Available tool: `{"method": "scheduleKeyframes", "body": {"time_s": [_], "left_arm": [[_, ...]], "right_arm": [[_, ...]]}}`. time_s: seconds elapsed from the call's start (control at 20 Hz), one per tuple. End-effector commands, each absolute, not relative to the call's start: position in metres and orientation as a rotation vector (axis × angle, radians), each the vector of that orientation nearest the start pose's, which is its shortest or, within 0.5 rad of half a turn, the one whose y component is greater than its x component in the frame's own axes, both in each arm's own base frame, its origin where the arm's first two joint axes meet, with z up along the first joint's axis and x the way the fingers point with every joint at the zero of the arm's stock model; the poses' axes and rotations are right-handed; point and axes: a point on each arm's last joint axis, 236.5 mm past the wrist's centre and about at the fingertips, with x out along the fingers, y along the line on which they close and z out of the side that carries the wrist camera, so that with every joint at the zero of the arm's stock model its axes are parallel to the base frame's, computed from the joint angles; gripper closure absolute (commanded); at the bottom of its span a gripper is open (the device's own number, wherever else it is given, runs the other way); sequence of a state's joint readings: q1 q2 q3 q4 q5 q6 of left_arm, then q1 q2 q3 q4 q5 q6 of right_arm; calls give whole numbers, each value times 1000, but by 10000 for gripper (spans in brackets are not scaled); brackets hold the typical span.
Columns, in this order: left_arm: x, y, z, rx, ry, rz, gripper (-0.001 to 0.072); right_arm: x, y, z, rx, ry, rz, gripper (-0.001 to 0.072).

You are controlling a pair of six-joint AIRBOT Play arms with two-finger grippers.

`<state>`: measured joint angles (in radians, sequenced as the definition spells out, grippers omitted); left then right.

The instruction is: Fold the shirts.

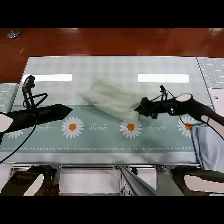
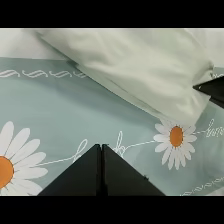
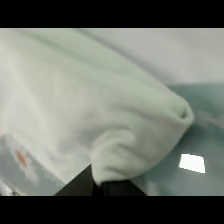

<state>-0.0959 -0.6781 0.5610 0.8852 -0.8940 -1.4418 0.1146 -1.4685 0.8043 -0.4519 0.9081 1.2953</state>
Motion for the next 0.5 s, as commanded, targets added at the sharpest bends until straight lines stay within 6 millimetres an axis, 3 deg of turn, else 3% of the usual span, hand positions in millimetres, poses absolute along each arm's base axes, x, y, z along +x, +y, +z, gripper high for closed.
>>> {"method": "scheduleKeyframes", "body": {"time_s": [0.0, 0.1, 0.15, 0.3, 0.45], "left_arm": [[276, -143, 43, -499, 969, -415, 685], [276, -144, 43, -500, 970, -415, 684], [276, -144, 43, -500, 970, -416, 684], [275, -144, 44, -506, 973, -416, 684], [274, -145, 43, -505, 980, -420, 684]], "right_arm": [[381, 243, -9, 774, 1320, 670, 693], [407, 248, 66, 694, 1200, 790, 693], [422, 239, 99, 631, 1145, 785, 693], [444, 183, 161, 459, 1100, 615, 693], [433, 110, 204, 377, 1108, 457, 693]]}}
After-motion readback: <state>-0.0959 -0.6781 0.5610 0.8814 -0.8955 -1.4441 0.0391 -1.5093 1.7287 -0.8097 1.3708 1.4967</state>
